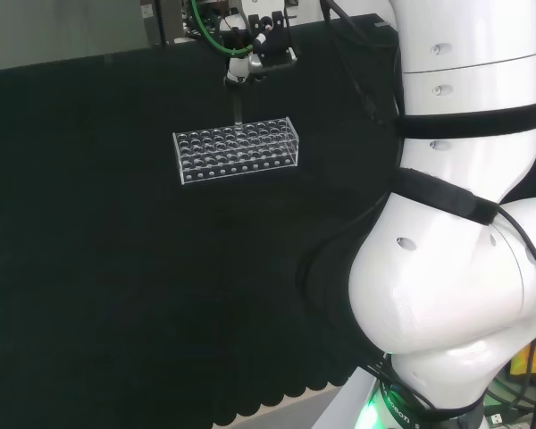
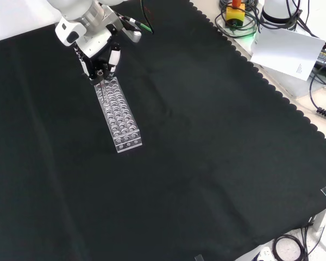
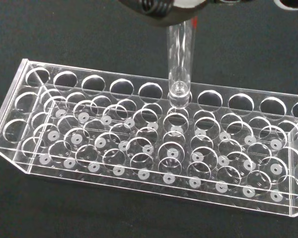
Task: Put the test tube back in the rack.
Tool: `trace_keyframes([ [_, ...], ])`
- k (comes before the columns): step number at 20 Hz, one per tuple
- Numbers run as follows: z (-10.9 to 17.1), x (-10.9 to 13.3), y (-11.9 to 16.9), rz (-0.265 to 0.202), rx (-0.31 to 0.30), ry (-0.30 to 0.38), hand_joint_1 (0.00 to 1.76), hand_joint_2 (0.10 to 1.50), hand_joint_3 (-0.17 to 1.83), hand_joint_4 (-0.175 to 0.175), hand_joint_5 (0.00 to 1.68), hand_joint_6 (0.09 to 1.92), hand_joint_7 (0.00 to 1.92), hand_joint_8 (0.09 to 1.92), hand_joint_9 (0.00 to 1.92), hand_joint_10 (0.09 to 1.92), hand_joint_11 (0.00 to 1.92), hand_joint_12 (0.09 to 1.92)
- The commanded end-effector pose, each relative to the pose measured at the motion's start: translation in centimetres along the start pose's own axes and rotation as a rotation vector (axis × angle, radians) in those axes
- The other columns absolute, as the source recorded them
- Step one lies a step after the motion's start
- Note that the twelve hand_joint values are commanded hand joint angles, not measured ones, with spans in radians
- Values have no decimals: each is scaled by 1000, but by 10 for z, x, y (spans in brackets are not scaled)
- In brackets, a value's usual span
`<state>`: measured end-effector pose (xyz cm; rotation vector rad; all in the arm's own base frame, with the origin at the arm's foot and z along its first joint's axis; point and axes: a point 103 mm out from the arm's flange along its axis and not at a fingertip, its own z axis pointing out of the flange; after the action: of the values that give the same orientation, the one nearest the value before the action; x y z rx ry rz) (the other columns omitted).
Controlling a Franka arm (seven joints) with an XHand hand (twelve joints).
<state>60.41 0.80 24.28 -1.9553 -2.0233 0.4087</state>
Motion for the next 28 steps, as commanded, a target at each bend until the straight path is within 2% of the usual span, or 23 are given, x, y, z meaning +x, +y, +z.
trace_keyframes([
  [1, 1, 1, 1, 3, 6, -2, 1239, 1016, -175, -175, 1545, 87, 1741, 514, 1647, 523, 1231, 896],
  [28, 21, -6, 18, 24, 55, 16, 1239, 1016, -175, -175, 1546, 87, 1741, 514, 1647, 527, 1230, 894],
])
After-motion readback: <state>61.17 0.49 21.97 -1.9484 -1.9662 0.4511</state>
